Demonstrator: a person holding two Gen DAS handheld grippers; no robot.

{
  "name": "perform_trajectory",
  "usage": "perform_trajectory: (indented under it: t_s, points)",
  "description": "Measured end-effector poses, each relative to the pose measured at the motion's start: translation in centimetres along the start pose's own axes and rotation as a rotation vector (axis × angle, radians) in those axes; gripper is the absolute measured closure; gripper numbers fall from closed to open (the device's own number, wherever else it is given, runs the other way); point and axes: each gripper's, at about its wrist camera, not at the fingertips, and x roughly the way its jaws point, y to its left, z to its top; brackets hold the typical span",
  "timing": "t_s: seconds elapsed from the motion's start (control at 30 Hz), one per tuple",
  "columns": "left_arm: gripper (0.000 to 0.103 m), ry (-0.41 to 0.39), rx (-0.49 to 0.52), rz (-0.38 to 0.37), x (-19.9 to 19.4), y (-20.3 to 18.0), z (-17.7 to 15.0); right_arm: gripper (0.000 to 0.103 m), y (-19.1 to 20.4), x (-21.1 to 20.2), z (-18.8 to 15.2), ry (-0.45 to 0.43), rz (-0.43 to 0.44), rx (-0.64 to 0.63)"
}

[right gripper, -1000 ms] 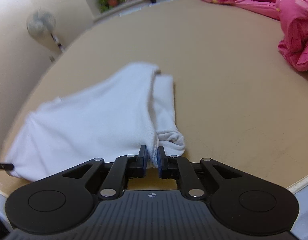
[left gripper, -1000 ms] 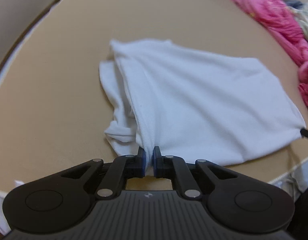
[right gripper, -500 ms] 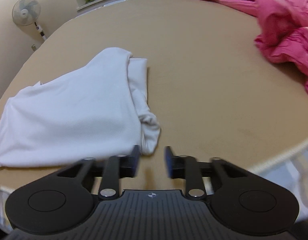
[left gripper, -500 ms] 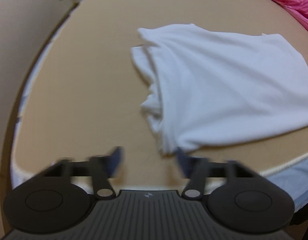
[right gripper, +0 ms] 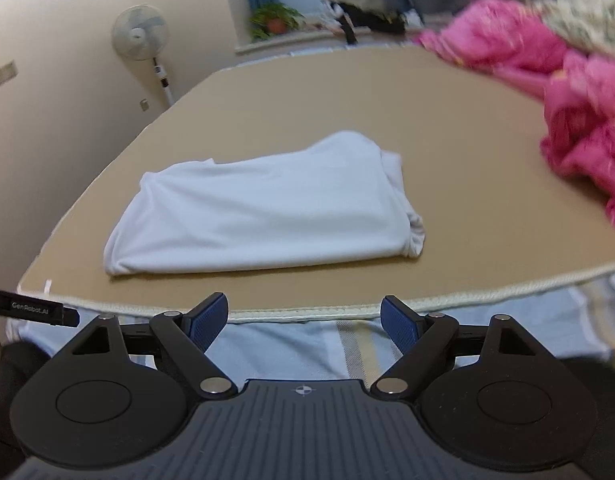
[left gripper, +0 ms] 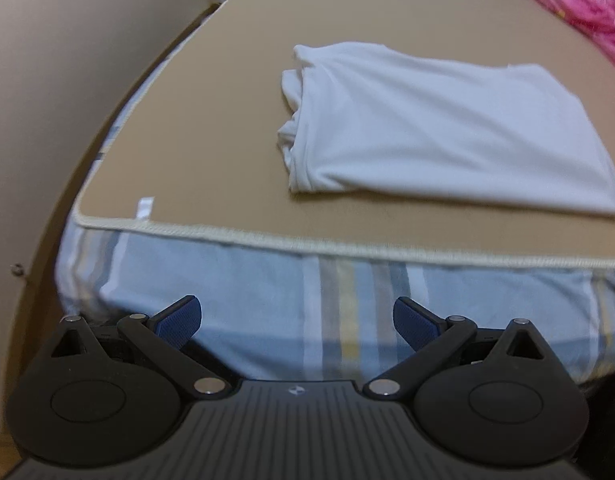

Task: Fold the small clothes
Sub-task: 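Open both tools and withdraw them from the folded shirt, then move the right tool to the shirt side and grasp its edge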

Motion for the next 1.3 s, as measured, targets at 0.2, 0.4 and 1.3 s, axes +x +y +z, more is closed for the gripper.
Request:
perform_trajectory:
  t_s: [0.2,0.4,1.3]
  points:
    - [0.001,-0.070,0.007,-0.001,-3.3,-0.7,-1.3,0.018,0.6,-1.4,-0.4,-0.013,0.011,0.008]
    - [0.001,-0.095,0.022,-0.015,-4.9,-1.1,-1.5,0.018,0.6,-1.4,-0.7,0.003,-0.007,0.035]
    - [0.001,-0.044,0.019,-0.011,-1.8,-1.4,0.8,0.017,-0.3,2.7,0.7,0.072,-0.030,0.093]
